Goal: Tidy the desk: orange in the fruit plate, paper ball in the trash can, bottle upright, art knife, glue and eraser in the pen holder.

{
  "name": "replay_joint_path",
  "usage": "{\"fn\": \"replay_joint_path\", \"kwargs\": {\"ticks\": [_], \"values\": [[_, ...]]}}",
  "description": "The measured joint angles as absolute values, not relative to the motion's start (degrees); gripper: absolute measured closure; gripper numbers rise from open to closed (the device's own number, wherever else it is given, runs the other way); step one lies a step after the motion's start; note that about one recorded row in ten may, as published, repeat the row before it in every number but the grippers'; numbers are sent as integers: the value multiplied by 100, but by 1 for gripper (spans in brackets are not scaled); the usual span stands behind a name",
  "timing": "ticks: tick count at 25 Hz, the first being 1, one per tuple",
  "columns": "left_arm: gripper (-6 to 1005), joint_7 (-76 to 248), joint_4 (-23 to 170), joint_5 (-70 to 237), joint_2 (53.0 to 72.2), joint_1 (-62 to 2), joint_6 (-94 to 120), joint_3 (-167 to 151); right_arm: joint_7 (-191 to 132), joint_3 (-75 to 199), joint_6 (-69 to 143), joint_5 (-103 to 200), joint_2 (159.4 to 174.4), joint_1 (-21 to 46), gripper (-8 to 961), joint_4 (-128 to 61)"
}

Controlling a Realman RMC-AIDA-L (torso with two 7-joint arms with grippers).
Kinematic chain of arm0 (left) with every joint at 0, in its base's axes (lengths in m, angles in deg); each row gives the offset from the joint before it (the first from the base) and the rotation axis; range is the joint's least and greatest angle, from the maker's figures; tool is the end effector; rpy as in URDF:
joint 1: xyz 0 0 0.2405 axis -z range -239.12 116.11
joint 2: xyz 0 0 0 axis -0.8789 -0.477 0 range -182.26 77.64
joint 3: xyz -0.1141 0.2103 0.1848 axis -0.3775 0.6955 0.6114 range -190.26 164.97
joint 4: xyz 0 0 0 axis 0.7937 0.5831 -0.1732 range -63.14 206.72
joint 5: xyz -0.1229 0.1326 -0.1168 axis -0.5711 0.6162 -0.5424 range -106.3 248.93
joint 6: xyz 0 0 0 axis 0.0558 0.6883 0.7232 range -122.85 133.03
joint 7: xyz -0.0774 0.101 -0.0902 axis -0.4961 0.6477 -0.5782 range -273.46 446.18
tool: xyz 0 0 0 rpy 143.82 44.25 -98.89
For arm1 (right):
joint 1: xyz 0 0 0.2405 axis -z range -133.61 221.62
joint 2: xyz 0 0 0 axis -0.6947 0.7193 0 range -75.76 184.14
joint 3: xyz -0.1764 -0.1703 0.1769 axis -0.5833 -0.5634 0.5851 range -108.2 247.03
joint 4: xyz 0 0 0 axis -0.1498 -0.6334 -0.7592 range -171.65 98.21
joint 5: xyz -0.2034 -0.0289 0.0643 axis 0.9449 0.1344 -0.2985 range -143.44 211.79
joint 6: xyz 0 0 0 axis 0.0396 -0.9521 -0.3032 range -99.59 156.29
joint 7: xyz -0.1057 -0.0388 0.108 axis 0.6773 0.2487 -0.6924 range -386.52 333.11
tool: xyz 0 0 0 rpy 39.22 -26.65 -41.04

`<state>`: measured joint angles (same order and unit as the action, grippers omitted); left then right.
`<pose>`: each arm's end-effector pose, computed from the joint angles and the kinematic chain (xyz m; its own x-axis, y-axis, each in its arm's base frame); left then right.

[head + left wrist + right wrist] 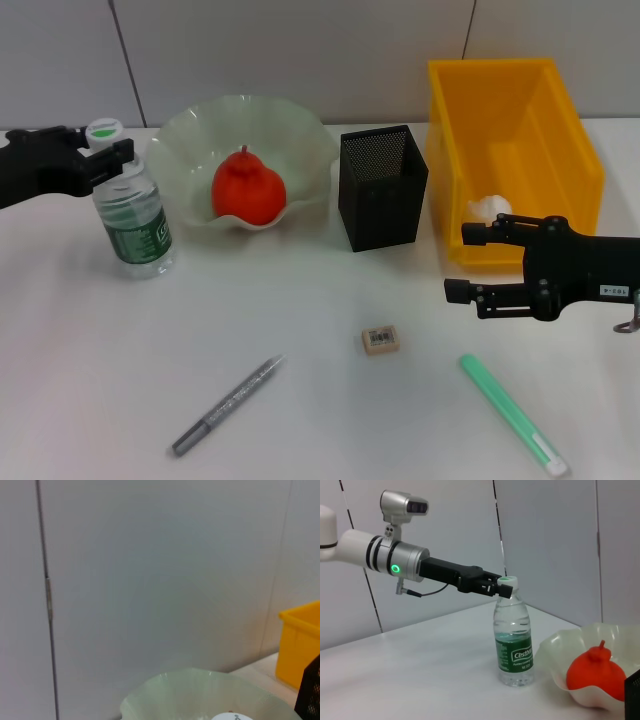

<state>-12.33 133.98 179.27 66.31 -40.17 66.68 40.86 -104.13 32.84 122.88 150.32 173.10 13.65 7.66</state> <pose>-0.3067 0.4071 0.0443 0.7968 0.3287 0.5071 0.5939 -0.5809 -0.5567 0.2859 0.3616 -0.0065 0.8392 -0.2258 -0.4948 -0.3589 -0.9135 -0.1918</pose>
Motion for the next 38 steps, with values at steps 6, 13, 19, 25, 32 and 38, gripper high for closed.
{"fn": "replay_joint_path", "kwargs": {"ticks": [6,13,19,25,32,38], "values": [[451,-1224,13418,17431,6604,-4200,6705,4048,-10407,3285,12283,15044,17310,1348,113,715],[276,-1227,13439,17429,6601,-4246,6739,4044,-10405,3286,12280,15045,17311,1341,113,704],[193,-1217,13746,17298,6598,-4397,6898,3981,-10433,3313,12322,15045,17311,1346,113,722],[181,-646,14038,16431,6556,-4859,9439,2706,-10755,3286,12342,15044,17311,1309,112,858],[181,-36,13374,16470,6396,-4884,10904,2262,-11771,3010,12321,15084,17310,1233,112,1455],[181,880,12240,16871,6181,-4919,11488,2310,-13161,2190,12267,15315,17312,1271,112,2605]]}}
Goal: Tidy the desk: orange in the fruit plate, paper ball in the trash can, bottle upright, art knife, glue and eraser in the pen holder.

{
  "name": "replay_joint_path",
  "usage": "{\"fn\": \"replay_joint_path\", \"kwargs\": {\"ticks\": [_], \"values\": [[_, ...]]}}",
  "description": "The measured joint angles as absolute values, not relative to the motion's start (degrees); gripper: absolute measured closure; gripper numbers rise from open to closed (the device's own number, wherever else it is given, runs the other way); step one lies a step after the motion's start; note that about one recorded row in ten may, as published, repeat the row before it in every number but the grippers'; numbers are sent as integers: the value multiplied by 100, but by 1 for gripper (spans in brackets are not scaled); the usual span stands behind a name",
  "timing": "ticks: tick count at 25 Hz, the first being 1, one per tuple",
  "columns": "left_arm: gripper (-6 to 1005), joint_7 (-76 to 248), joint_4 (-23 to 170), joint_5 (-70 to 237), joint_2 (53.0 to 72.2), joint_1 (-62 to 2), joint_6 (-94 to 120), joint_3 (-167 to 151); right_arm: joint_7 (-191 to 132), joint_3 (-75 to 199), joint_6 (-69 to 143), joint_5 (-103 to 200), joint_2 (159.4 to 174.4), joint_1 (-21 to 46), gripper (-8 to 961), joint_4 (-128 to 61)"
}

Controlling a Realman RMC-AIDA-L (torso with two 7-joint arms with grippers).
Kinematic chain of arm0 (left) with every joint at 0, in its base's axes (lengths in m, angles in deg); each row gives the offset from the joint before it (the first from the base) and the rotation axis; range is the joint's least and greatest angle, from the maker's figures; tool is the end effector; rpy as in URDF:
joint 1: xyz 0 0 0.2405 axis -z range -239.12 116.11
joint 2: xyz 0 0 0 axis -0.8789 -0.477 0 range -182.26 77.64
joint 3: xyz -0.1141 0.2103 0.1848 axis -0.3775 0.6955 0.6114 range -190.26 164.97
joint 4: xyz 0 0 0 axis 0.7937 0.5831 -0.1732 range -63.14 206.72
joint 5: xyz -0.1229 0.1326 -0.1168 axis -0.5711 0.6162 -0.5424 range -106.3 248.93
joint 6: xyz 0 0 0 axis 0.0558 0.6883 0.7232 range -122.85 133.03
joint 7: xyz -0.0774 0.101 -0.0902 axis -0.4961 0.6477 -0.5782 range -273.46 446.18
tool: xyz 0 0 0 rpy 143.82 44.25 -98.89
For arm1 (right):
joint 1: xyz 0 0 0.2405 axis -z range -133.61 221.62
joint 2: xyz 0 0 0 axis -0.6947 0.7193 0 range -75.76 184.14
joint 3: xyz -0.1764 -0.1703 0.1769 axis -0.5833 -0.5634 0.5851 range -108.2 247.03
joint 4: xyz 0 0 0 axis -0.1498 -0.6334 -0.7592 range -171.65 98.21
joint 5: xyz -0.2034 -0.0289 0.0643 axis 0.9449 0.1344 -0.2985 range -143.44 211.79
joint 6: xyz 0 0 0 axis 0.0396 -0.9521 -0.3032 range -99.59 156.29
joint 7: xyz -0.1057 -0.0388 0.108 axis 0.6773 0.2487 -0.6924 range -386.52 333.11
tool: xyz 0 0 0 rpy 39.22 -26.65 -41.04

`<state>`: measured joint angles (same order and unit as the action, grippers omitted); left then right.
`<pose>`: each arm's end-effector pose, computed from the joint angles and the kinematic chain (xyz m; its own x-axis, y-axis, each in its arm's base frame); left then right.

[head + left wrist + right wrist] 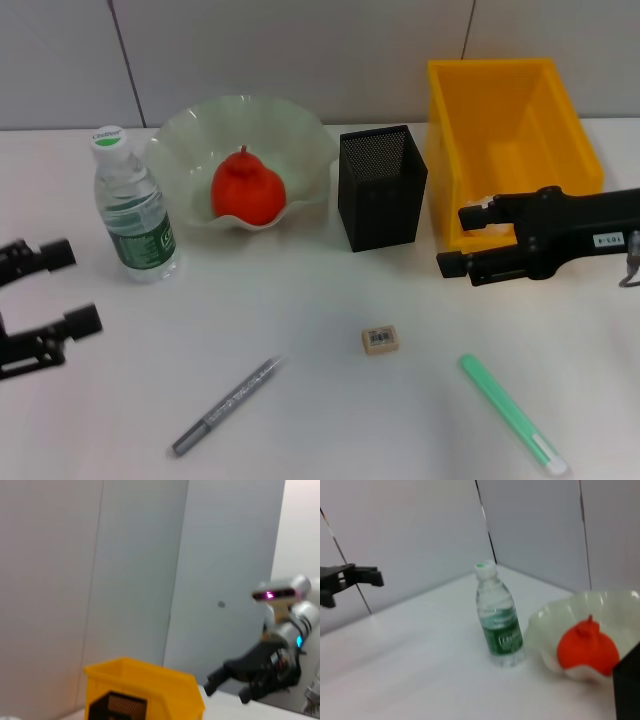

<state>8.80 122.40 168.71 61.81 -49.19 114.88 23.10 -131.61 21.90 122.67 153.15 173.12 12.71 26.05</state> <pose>-0.3380 0.2626 0.0753 0.7178 0.1650 0.6765 0.4208 -0.8768 -0.2326 0.2413 0.3808 0.0155 0.8497 -0.3939 -0.3506 -0.4661 -0.8719 -0.1501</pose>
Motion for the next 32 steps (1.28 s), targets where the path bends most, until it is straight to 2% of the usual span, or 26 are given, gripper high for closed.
{"fn": "replay_joint_path", "kwargs": {"ticks": [5,9,22,32], "values": [[181,1111,12199,17321,6302,-4869,11459,2287,-14105,1377,12467,15930,17275,1100,112,3569],[181,1253,12193,17442,6402,-4866,11404,2296,-14362,1042,12981,16951,17290,581,112,4044],[181,1273,12186,17500,6494,-4983,11137,2232,-14764,-68,13542,18956,17310,-339,113,4459],[181,1276,12179,17496,6570,-4961,10973,2198,-14445,-1110,13853,19339,17320,-597,112,3907]]}}
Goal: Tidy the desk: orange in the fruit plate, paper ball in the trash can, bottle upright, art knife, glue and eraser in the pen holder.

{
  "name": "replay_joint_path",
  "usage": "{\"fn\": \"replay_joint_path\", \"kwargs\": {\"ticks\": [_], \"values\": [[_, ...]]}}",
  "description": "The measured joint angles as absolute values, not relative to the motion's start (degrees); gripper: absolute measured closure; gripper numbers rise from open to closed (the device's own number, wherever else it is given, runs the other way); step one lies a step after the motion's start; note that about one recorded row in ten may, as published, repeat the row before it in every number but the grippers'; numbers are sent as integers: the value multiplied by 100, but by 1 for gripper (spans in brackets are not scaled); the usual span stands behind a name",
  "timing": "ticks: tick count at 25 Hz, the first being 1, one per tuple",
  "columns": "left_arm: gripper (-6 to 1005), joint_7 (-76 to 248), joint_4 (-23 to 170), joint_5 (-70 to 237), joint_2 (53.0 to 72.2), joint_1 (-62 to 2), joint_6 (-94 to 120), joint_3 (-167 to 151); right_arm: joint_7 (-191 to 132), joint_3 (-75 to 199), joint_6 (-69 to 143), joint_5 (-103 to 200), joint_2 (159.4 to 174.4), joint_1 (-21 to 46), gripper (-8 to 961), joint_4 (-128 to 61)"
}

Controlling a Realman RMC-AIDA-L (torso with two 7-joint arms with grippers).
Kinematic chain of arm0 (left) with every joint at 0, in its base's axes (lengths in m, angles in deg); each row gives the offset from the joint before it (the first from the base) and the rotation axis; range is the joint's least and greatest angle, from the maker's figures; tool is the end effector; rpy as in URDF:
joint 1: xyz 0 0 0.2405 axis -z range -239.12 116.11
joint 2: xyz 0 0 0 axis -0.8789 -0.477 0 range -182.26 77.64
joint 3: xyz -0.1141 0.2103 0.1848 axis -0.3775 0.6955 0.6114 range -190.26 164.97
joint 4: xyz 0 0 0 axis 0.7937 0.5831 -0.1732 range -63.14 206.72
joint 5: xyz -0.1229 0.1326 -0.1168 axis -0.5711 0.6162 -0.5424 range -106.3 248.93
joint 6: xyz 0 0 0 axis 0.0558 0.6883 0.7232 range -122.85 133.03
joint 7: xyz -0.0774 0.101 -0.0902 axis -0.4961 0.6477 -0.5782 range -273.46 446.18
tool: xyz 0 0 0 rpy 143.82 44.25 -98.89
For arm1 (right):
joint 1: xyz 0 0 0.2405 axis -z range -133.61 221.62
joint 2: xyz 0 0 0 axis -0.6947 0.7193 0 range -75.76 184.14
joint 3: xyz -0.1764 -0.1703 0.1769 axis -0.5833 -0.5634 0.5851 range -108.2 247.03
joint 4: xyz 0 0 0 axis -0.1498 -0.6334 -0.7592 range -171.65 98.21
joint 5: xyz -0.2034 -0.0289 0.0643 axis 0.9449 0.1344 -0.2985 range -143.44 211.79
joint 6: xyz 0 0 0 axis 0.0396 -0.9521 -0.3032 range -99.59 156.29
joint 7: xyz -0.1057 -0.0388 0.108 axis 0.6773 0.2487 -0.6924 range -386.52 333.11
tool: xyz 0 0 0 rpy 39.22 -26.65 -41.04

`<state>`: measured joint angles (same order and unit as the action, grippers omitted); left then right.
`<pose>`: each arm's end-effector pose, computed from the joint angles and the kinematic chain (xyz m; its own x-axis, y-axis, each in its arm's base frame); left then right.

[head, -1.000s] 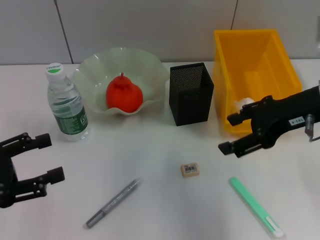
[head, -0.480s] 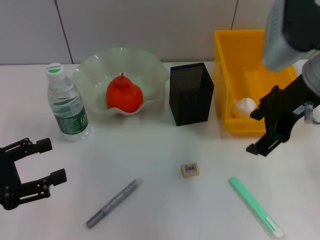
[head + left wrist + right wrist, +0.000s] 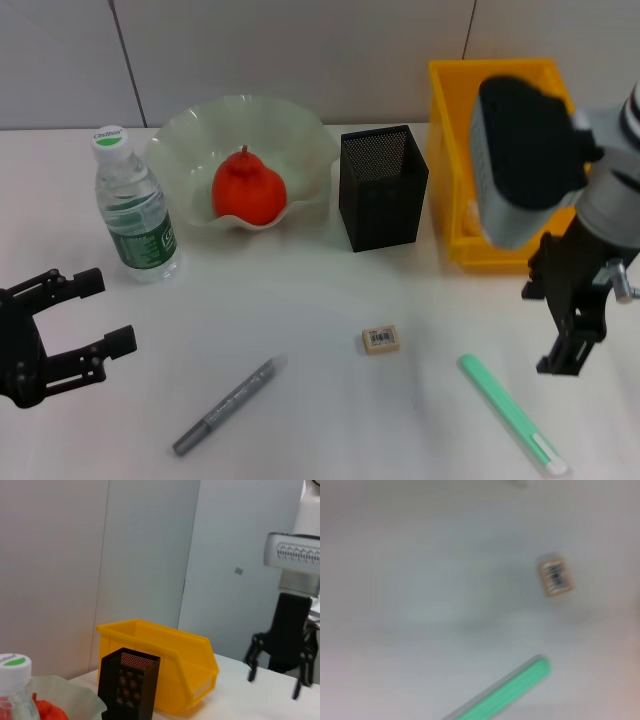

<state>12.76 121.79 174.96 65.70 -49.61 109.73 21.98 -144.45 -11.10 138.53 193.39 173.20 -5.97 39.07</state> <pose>-0.3484 0.2617 0.0402 0.7428 0.2083 0.6363 0.4635 -0.8458 -0.2643 0.1579 0.3898 -0.0169 0.7392 -0.0578 0.6710 -0.0133 -0.9974 -0.0713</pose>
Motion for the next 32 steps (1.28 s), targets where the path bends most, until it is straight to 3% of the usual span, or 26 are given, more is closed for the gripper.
{"fn": "replay_joint_path", "kwargs": {"ticks": [8,32], "values": [[181,1218,12120,17430,6594,-4941,10931,2139,-14406,-1874,13520,19554,17344,-545,113,3231],[181,1262,12109,17414,6550,-4864,10915,1963,-15273,-2898,13419,19028,17391,132,113,3595]]}}
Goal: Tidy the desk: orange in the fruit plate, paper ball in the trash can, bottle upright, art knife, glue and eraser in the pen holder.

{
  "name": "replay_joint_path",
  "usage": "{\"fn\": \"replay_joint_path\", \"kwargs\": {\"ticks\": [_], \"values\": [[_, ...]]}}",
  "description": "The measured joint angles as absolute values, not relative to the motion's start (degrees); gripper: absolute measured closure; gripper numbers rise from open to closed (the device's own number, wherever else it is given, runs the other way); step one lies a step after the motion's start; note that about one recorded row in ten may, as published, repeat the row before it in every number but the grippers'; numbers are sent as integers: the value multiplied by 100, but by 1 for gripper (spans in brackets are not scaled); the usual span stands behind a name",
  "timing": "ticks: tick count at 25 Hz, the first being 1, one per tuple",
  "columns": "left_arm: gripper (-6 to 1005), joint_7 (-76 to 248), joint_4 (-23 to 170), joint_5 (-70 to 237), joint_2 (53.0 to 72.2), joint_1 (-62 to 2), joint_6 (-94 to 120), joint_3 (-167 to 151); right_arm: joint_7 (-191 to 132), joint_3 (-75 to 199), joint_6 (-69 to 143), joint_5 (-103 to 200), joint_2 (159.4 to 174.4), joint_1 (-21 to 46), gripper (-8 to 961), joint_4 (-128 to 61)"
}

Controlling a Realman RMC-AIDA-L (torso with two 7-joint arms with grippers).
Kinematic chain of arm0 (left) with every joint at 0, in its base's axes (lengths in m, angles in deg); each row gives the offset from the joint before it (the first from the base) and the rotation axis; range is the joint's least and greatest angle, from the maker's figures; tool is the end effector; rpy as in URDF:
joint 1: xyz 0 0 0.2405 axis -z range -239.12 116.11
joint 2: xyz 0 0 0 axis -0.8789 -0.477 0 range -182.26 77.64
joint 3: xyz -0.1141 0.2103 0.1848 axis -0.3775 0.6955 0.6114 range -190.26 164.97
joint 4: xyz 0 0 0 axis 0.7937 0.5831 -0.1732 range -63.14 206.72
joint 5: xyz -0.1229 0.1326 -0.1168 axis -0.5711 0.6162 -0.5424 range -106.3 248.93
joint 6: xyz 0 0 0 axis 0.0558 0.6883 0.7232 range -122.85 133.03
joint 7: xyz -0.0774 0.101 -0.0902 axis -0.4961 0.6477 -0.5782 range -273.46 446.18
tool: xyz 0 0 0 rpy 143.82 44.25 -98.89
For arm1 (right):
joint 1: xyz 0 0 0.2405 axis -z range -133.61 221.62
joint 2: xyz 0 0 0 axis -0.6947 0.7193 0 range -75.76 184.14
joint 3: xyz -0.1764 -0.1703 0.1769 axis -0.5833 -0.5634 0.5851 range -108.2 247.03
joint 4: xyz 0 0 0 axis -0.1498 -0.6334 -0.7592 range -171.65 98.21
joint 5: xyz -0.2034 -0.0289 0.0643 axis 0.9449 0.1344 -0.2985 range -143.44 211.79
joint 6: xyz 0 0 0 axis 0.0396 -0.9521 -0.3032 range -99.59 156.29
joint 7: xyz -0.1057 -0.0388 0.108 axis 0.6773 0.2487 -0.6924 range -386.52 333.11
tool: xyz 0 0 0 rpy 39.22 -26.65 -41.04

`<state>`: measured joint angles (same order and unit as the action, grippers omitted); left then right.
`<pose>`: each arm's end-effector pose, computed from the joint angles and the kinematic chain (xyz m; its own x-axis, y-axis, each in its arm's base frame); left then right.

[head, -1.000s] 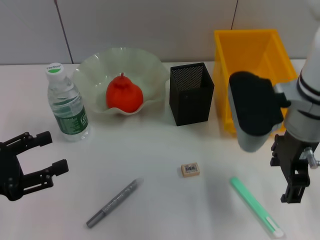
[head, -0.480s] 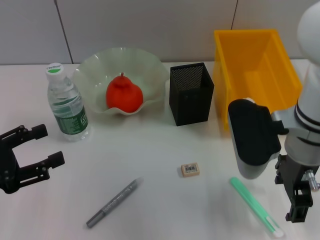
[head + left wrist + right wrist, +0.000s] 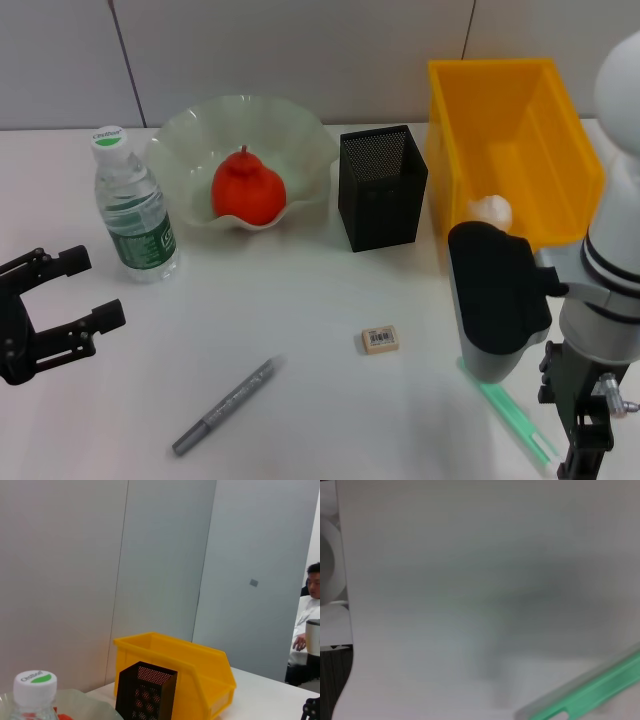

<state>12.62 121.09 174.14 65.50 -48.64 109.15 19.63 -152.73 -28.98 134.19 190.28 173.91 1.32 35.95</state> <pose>-0.3486 0.2693 0.0480 0.7278 0.1880 0.6595 0.4800 -0.8265 -0.2940 0.2038 0.3427 -0.0678 0.6430 -0.0466 0.7645 -0.0907 -0.9958 0.0156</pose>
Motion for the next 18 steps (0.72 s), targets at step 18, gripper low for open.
{"fn": "replay_joint_path", "kwargs": {"ticks": [18], "values": [[181,1430,12100,17457,6520,-4910,10915,1961,-16142,-3246,13479,18864,17392,351,112,3644]]}}
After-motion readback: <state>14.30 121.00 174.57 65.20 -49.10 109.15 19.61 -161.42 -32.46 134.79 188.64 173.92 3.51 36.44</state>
